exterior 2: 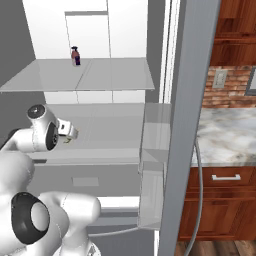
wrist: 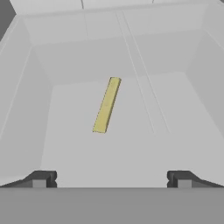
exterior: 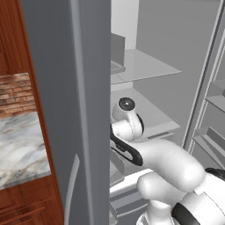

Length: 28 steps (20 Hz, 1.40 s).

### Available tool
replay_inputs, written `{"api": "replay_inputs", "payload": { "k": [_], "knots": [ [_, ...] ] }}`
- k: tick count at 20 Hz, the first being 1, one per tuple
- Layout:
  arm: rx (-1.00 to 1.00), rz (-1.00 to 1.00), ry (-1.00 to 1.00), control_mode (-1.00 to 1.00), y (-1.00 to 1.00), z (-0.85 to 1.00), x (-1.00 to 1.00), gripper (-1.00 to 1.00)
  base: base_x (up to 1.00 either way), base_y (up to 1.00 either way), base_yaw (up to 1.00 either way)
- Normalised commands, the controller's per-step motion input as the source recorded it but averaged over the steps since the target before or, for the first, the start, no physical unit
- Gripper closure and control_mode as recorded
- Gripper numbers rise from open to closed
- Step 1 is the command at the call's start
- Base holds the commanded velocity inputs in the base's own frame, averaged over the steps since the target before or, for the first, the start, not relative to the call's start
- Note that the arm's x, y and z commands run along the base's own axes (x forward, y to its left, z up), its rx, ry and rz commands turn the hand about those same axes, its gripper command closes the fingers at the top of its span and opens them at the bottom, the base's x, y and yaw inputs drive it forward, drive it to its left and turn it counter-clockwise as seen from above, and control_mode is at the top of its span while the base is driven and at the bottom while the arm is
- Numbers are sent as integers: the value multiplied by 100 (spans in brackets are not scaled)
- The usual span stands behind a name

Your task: Pick the egg and butter from the fridge and place them by the bowl for mixing.

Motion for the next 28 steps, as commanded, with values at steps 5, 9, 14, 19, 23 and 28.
{"api": "replay_inputs", "payload": {
  "k": [5, 9, 14, 19, 23, 28],
  "knots": [
    [0, 0, 0, -100, 14, -1, 46, -100, 0, 0, 0],
    [-1, 0, 0, -100, 9, -2, 29, -100, 0, 0, 0],
    [-4, 0, 0, -100, 8, -13, 21, -100, 0, 0, 0],
    [-5, 0, 0, -100, 3, -19, 17, -100, 0, 0, 0],
    [0, 0, 0, -100, 1, -20, 9, -100, 0, 0, 0],
    [0, 0, 0, -100, 0, -16, 1, -100, 0, 0, 0]
  ]
}}
